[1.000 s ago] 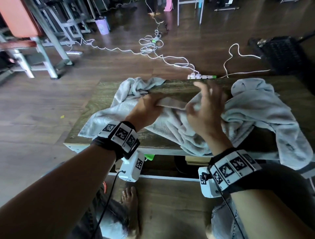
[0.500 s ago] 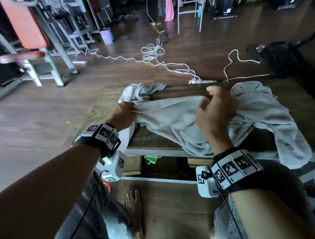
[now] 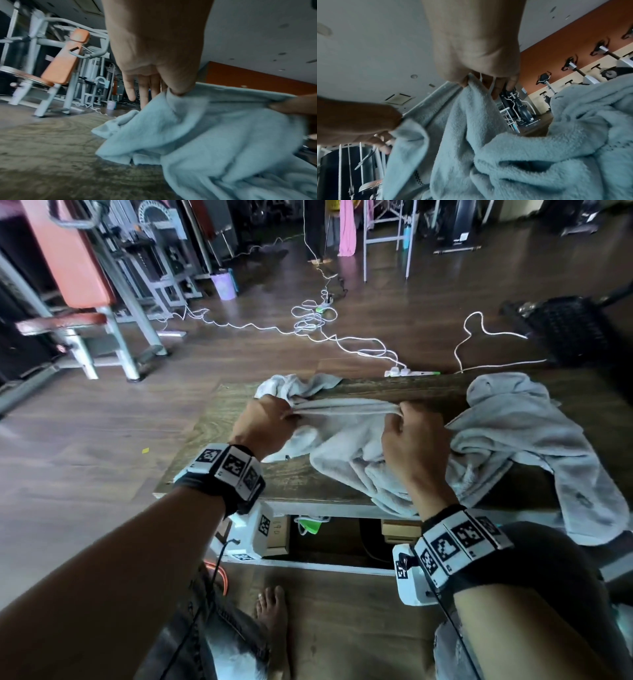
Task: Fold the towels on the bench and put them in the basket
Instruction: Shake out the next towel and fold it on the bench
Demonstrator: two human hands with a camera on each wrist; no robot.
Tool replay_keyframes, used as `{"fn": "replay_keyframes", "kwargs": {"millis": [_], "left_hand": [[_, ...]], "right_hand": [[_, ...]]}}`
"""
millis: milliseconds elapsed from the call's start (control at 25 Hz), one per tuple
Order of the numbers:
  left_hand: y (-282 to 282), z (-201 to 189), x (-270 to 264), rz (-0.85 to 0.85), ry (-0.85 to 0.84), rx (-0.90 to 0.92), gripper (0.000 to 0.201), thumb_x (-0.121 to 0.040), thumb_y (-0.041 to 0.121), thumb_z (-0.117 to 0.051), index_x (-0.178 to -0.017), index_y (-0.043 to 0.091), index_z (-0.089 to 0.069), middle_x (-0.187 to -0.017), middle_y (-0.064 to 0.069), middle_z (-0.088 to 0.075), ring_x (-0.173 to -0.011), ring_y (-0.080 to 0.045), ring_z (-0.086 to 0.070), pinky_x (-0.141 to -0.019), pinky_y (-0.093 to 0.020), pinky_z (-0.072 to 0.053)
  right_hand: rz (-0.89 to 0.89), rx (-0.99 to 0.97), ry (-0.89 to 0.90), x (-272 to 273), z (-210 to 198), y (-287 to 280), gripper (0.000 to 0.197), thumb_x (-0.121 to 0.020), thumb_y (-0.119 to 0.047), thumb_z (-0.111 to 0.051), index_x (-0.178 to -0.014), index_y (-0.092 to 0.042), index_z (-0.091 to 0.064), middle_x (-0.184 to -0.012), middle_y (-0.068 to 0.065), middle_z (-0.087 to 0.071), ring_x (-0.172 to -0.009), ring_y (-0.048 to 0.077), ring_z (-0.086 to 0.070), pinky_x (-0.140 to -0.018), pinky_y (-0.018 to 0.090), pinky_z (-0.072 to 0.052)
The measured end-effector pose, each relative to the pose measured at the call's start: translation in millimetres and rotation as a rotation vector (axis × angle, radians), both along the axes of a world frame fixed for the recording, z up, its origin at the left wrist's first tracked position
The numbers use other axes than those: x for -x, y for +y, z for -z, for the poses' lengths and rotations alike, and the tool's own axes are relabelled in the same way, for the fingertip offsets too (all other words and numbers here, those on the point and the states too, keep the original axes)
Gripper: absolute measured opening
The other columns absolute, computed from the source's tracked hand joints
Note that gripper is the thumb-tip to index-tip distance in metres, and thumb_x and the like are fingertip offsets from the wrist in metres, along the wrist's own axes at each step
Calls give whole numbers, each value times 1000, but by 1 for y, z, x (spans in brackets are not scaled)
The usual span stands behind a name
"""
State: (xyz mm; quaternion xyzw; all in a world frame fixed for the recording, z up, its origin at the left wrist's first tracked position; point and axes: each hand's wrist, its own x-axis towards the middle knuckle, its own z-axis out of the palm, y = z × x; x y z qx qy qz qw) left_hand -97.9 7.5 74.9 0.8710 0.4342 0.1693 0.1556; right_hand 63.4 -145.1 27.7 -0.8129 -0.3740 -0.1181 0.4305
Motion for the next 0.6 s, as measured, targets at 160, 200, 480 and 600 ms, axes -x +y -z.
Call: {"fn": "replay_keyframes", "kwargs": {"millis": [160,200,480,600], "left_hand": [[1,-10,8,64,-210,220,19,-90,10,-62,-73,11,-71,-54,1,-68,-49,-8,-63,-55,-23,-48],[-3,-11,6,118,-256,286,21,-91,7,-61,-72,8,-69,-48,5,-64,-43,-1,-57,-54,-24,-49],[-23,-15,-23,399,-134,45,17,-88,21,-69,-81,7,-76,-67,-3,-70,-52,-6,-56,-53,-25,-47],[-17,-7,-20,256,-151,-16,29,-85,26,-72,-72,1,-66,-56,-2,-54,-41,-4,-42,-42,-13,-33]], "right_hand": [[-40,86,101,-9,5,-2,22,-84,-32,-50,-92,-16,-61,-101,11,-70,-98,38,-60,-83,43,-48],[-110,109,91,-5,7,-1,33,-83,-36,-59,-111,-18,-63,-112,8,-69,-108,35,-57,-91,44,-47],[-290,53,-35,15,11,9,27,-93,-40,-48,-100,-21,-66,-96,4,-67,-93,31,-61,-82,41,-48],[-249,-73,157,8,7,8,28,-98,-23,-43,-79,-8,-57,-75,8,-61,-73,28,-55,-67,37,-42]]}}
